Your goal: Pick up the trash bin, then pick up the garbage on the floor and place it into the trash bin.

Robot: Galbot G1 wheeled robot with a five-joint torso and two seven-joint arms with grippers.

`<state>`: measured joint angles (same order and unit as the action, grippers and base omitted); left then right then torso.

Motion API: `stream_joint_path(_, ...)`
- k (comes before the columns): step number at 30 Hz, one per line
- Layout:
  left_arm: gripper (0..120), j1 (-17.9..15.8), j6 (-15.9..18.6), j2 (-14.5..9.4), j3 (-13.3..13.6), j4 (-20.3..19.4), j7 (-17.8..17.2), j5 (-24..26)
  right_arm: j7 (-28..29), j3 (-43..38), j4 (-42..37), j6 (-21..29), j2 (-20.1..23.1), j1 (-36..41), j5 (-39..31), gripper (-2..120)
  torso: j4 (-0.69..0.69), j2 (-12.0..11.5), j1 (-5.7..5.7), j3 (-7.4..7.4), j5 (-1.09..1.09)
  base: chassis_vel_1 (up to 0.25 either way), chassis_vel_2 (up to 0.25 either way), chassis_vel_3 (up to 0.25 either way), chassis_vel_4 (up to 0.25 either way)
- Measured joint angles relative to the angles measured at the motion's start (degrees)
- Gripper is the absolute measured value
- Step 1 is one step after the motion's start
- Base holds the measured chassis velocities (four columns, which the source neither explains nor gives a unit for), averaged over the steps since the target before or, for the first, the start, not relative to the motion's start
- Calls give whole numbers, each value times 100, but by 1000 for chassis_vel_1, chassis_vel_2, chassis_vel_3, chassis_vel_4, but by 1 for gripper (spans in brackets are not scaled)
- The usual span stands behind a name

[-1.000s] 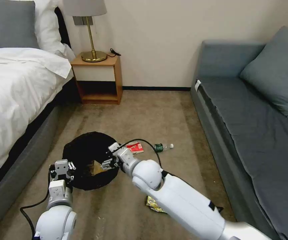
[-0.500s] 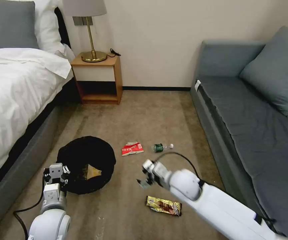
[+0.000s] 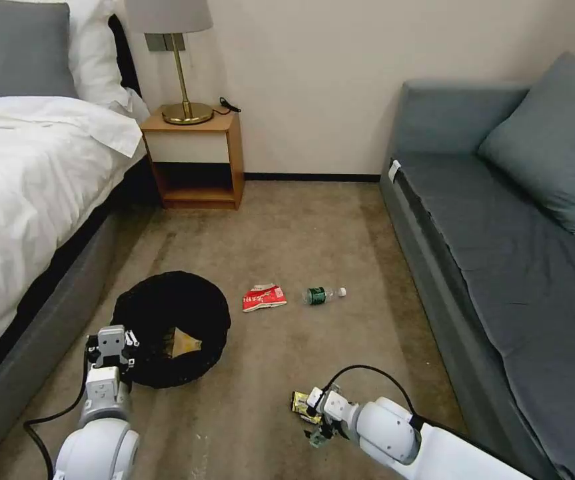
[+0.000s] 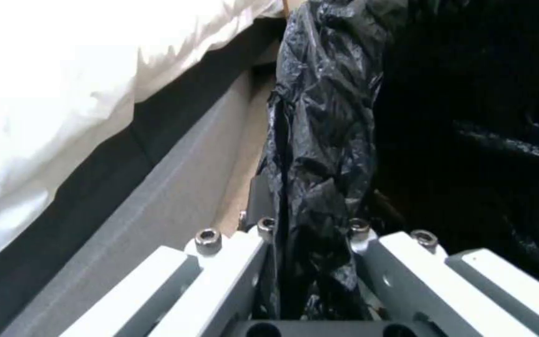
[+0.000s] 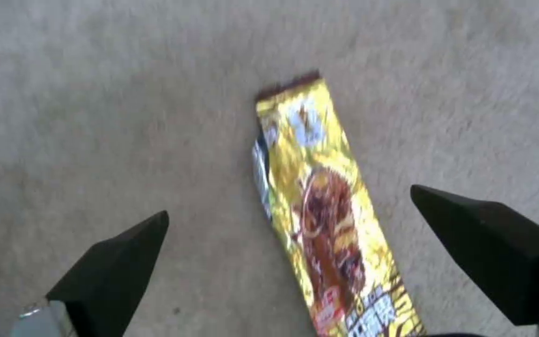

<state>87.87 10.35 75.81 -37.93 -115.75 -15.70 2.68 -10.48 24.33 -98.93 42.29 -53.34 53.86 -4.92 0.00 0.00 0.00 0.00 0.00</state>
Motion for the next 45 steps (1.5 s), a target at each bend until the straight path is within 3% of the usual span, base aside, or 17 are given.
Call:
stream_joint_path(27,1,-46,-35,28,20,101,19,-7,-18,-12,1466,-14,-298,-286,296,99,0,0,0,1,-1,0,0,0,0)
stream_joint_path(31,1,-58,-42,19,17,113,22,3,-27,-26,1540,-16,-334,-312,298,93,-1,0,0,0,-1,0,0,0,0)
stream_joint_path(37,1,-62,-76,59,48,167,27,2,-101,-34,1670,-25,-407,-302,396,70,-3,1,0,-1,-6,0,0,0,0)
stream_joint_path(45,1,-45,-92,63,46,166,31,1,-159,-52,1682,-34,-424,-258,427,54,-3,3,-1,-2,-3,0,0,0,0)
